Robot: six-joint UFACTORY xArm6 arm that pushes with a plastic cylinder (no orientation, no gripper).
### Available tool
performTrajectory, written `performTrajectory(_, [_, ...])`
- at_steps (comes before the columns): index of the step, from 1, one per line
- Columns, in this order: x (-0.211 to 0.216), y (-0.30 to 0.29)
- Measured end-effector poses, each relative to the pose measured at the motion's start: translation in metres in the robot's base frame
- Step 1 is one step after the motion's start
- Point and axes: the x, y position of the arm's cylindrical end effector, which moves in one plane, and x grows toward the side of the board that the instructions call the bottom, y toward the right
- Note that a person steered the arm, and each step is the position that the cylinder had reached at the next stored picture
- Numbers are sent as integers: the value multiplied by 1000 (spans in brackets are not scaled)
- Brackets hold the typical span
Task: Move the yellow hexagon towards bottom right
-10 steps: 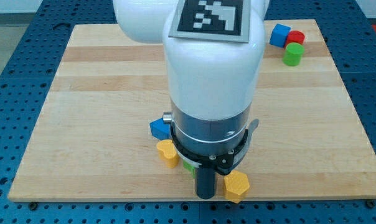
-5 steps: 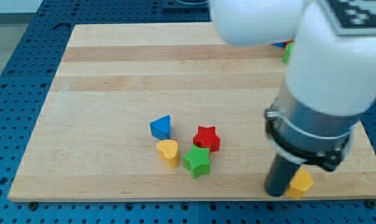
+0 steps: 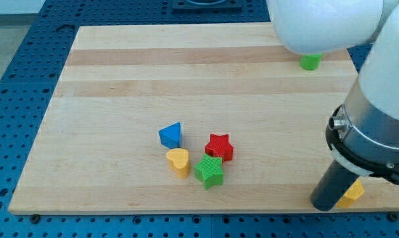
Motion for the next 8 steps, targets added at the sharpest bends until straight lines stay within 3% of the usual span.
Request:
performTrajectory(4, [-27, 15])
performTrajectory(6, [1, 12])
performTrajectory(8, [0, 74])
